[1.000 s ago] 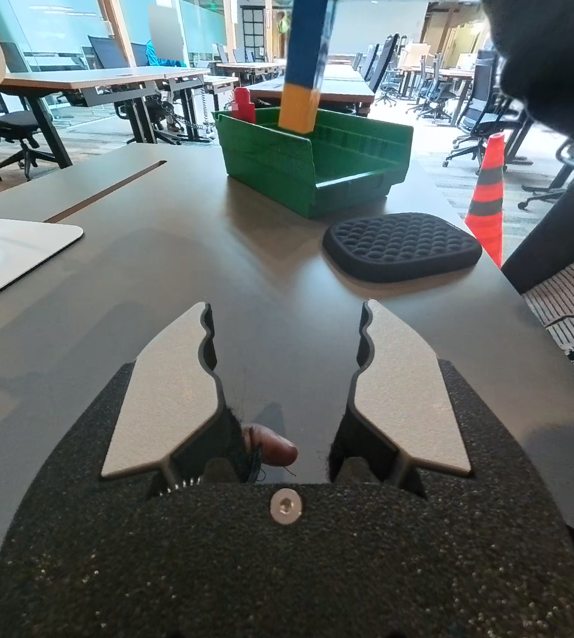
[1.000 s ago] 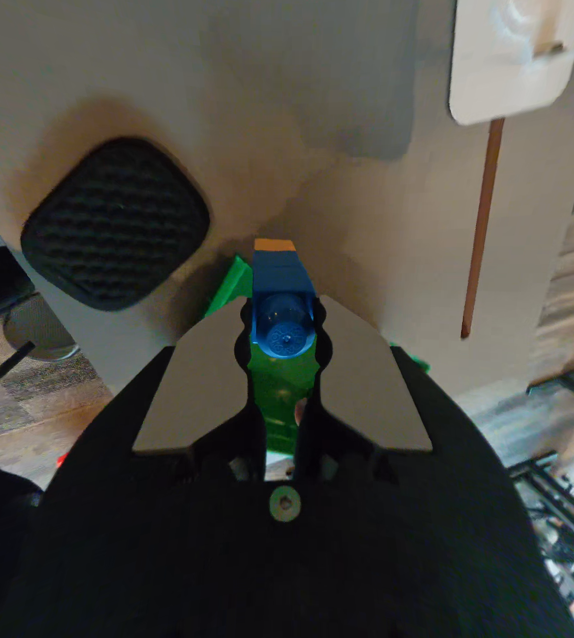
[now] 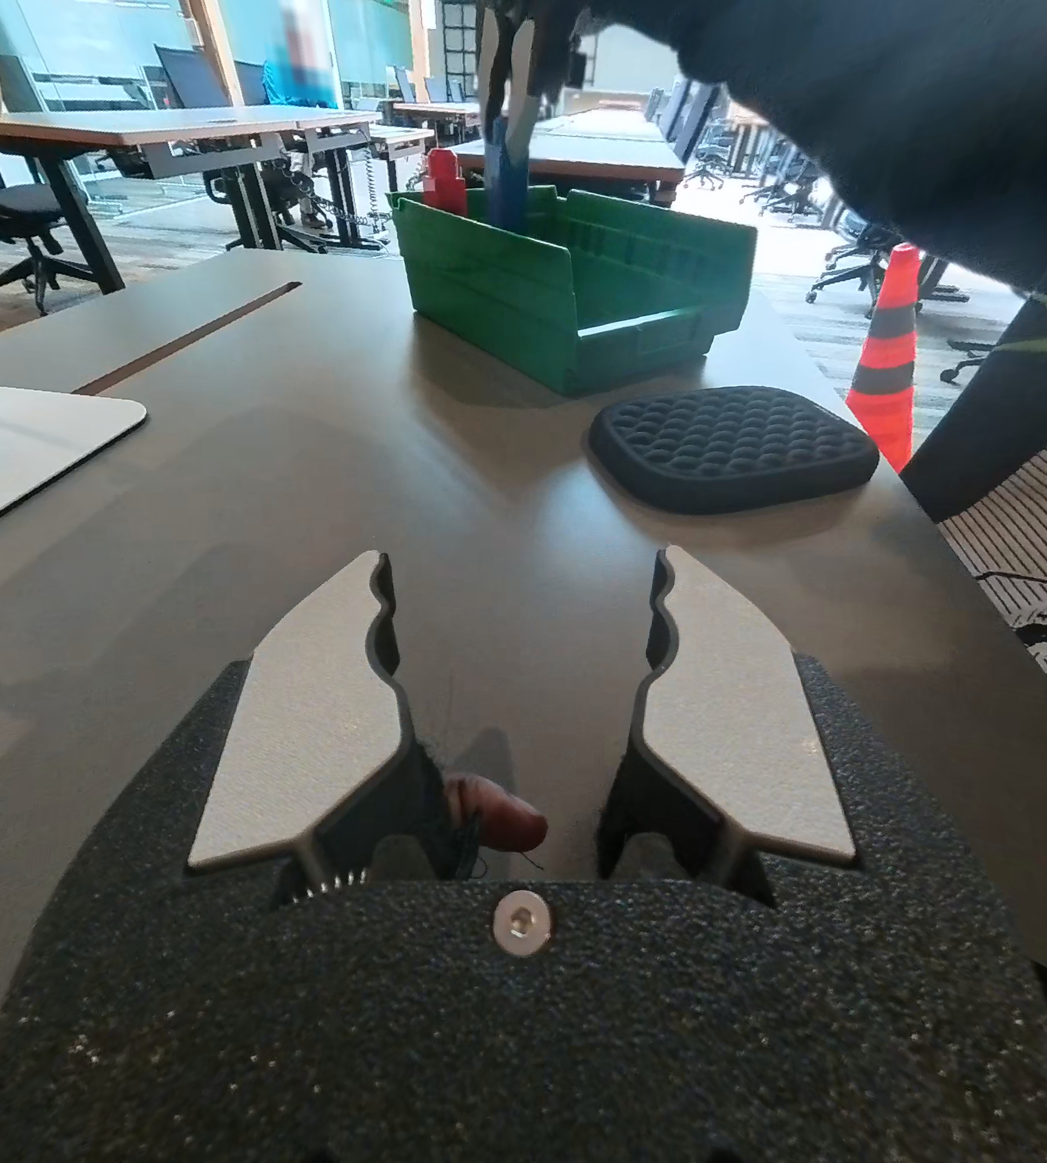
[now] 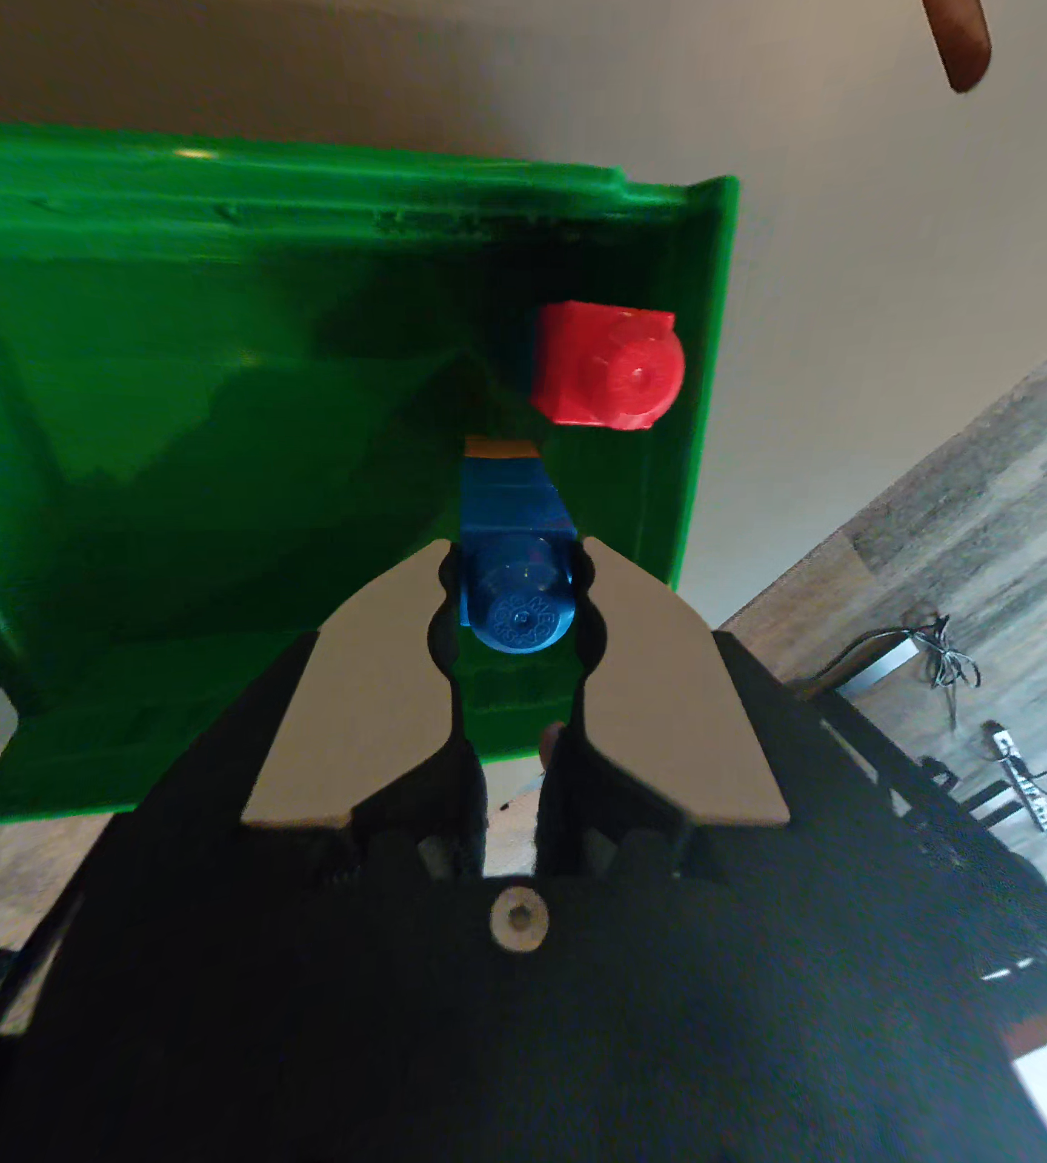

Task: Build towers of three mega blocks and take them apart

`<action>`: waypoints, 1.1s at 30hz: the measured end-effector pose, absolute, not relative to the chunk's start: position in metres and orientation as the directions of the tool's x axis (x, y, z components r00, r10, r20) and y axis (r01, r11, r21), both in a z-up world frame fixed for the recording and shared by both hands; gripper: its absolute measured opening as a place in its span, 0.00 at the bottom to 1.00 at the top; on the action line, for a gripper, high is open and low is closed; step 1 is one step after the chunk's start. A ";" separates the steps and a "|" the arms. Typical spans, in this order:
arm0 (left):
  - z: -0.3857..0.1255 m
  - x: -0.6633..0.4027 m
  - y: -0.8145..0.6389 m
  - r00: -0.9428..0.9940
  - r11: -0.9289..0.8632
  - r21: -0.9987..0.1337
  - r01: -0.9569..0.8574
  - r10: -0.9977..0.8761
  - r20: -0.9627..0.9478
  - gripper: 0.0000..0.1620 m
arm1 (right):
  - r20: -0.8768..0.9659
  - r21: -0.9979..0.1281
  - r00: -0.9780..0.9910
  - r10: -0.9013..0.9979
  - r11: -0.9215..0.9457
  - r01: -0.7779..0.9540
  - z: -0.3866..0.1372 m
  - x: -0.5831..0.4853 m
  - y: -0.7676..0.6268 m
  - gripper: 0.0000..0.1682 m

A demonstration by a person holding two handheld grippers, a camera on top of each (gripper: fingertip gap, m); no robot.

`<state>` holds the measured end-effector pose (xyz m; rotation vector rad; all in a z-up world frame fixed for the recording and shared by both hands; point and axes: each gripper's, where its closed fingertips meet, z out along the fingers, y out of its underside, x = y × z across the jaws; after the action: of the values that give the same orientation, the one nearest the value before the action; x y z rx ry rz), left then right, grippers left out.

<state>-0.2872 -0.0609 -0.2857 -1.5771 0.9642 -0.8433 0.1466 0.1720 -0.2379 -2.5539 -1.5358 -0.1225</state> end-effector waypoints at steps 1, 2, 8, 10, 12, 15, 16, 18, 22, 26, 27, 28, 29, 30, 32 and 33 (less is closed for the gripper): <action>-0.286 -0.287 -0.061 0.426 -0.120 -0.980 -0.160 -0.904 0.041 0.48 | 0.150 -0.099 0.479 0.865 -0.469 0.878 -0.240 0.147 0.175 0.20; -0.286 -0.287 -0.061 0.426 -0.120 -0.980 -0.160 -0.904 0.041 0.48 | 0.146 -0.104 0.483 0.863 -0.472 0.875 -0.242 0.147 0.178 0.20; -0.286 -0.287 -0.061 0.426 -0.121 -0.979 -0.163 -0.904 0.041 0.47 | 0.145 -0.068 0.475 0.868 -0.470 0.880 -0.254 0.151 0.189 0.20; -0.286 -0.287 -0.061 0.426 -0.121 -0.979 -0.162 -0.904 0.041 0.47 | 0.153 -0.065 0.464 0.872 -0.460 0.886 -0.255 0.152 0.191 0.20; -0.286 -0.287 -0.061 0.427 -0.121 -0.979 -0.163 -0.903 0.041 0.47 | 0.154 -0.075 0.454 0.878 -0.448 0.891 -0.254 0.151 0.194 0.20; -0.286 -0.287 -0.061 0.428 -0.123 -0.979 -0.163 -0.903 0.042 0.47 | 0.139 -0.082 0.458 0.878 -0.451 0.889 -0.255 0.150 0.195 0.20; -0.286 -0.287 -0.060 0.428 -0.123 -0.979 -0.162 -0.903 0.043 0.47 | 0.135 -0.079 0.459 0.878 -0.452 0.888 -0.256 0.150 0.195 0.20; -0.286 -0.287 -0.060 0.428 -0.125 -0.979 -0.162 -0.903 0.044 0.47 | 0.121 -0.073 0.463 0.878 -0.457 0.887 -0.259 0.150 0.195 0.20; -0.286 -0.287 -0.060 0.429 -0.125 -0.979 -0.163 -0.902 0.044 0.47 | 0.113 -0.072 0.471 0.875 -0.466 0.882 -0.263 0.152 0.196 0.20; -0.287 -0.287 -0.060 0.429 -0.127 -0.978 -0.163 -0.902 0.046 0.47 | 0.116 -0.073 0.459 0.881 -0.454 0.888 -0.263 0.150 0.197 0.20; -0.287 -0.287 -0.060 0.429 -0.127 -0.978 -0.164 -0.902 0.046 0.47 | 0.117 -0.069 0.459 0.881 -0.454 0.888 -0.263 0.150 0.197 0.20; -0.287 -0.287 -0.060 0.429 -0.127 -0.978 -0.164 -0.902 0.045 0.46 | 0.117 -0.066 0.459 0.881 -0.454 0.888 -0.263 0.151 0.197 0.20; -0.287 -0.287 -0.060 0.429 -0.126 -0.978 -0.164 -0.902 0.045 0.46 | 0.117 -0.065 0.460 0.880 -0.455 0.888 -0.263 0.151 0.197 0.20; -0.287 -0.287 -0.060 0.429 -0.126 -0.978 -0.164 -0.902 0.044 0.46 | 0.118 -0.063 0.460 0.880 -0.455 0.888 -0.263 0.151 0.197 0.20; -0.287 -0.287 -0.060 0.429 -0.125 -0.978 -0.165 -0.902 0.043 0.46 | 0.115 -0.063 0.462 0.879 -0.458 0.887 -0.263 0.151 0.197 0.22; -0.287 -0.287 -0.060 0.430 -0.125 -0.978 -0.165 -0.902 0.042 0.46 | 0.116 -0.060 0.463 0.879 -0.459 0.886 -0.263 0.151 0.197 0.23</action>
<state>-0.2867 -0.0603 -0.2868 -1.5858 0.9633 -0.8393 0.1510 0.1968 -0.2628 -2.5895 -1.5685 -0.1039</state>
